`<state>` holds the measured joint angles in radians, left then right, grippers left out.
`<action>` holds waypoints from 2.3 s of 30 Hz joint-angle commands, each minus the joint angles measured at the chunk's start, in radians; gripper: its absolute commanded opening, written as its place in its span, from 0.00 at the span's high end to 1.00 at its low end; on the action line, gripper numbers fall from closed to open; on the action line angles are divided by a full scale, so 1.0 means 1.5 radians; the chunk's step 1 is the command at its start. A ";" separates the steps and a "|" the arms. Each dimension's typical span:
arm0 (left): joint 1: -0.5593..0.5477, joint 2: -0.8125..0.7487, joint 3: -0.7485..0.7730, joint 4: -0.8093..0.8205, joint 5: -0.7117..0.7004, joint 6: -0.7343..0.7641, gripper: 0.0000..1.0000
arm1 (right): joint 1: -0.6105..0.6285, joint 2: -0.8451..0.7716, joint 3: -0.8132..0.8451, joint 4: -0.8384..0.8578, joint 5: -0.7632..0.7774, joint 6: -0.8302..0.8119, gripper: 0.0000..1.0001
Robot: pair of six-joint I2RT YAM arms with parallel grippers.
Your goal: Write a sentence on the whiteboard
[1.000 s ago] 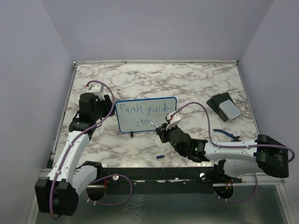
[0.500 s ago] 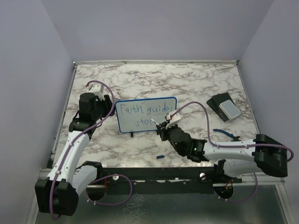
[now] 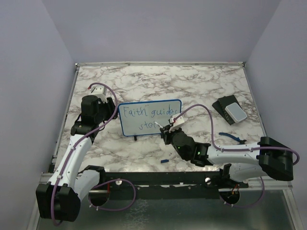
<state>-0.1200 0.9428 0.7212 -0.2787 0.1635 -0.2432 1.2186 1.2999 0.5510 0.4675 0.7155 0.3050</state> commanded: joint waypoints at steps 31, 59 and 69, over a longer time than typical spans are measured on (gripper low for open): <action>-0.003 -0.006 -0.009 0.000 -0.003 0.000 0.54 | 0.001 0.021 0.007 -0.055 0.010 0.070 0.99; -0.003 -0.008 -0.009 0.000 -0.002 0.001 0.54 | 0.002 -0.096 -0.039 -0.057 -0.023 0.043 0.99; -0.003 -0.005 -0.009 0.000 -0.002 -0.001 0.54 | -0.004 -0.138 -0.074 -0.075 0.003 0.042 0.99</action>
<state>-0.1200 0.9428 0.7212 -0.2787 0.1638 -0.2432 1.2209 1.1049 0.4629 0.3935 0.6838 0.3656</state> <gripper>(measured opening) 0.463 0.119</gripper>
